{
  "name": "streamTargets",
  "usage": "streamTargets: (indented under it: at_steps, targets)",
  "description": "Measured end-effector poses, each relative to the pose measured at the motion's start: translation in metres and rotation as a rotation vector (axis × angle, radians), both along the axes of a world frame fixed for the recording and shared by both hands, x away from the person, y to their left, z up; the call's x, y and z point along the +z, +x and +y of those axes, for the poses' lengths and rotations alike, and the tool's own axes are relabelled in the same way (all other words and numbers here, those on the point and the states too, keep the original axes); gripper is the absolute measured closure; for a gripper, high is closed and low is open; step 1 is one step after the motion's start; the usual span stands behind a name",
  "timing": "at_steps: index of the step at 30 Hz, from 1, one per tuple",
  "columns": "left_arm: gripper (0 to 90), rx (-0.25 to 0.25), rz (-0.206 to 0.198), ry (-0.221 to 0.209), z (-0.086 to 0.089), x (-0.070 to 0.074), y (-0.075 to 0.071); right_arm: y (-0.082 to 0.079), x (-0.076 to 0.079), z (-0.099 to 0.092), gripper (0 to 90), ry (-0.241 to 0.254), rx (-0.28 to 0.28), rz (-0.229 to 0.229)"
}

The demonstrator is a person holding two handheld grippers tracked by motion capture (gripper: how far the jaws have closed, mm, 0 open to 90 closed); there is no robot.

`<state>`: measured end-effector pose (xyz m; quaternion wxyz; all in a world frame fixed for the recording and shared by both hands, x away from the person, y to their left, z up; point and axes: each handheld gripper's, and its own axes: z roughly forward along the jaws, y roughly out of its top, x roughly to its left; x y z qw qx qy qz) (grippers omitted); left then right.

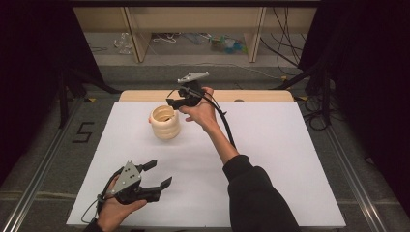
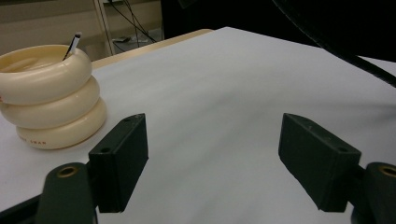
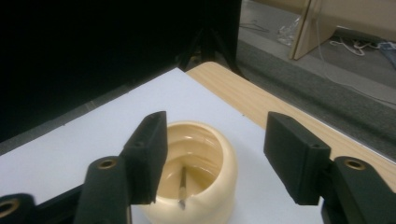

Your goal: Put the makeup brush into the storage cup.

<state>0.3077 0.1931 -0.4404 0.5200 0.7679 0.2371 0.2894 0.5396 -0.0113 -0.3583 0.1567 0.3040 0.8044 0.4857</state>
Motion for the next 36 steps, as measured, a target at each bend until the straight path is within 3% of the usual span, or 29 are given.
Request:
streamTargets:
  at_steps: [2, 12, 17, 21, 36]
  targets:
    - [24.1, 0.006, 0.004, 0.01, 0.001, 0.001, 0.0, -0.004, 0.003, -0.001, 35.4, 0.0, -0.012, 0.014]
    - [24.1, 0.004, 0.001, 0.003, 0.0, 0.0, 0.0, -0.021, 0.013, -0.016, 32.3, -0.004, 0.013, -0.018]
    - [24.1, 0.009, 0.006, 0.013, 0.0, 0.0, 0.0, -0.033, 0.016, -0.028, 32.3, 0.016, 0.025, -0.006]
    - [24.0, 0.002, -0.001, -0.001, 0.0, 0.0, 0.0, -0.041, 0.016, -0.038, 32.1, -0.016, 0.045, -0.024]
    - [23.9, 0.007, 0.003, 0.008, 0.001, 0.001, 0.0, -0.068, 0.017, -0.07, 31.4, 0.032, 0.055, -0.049]
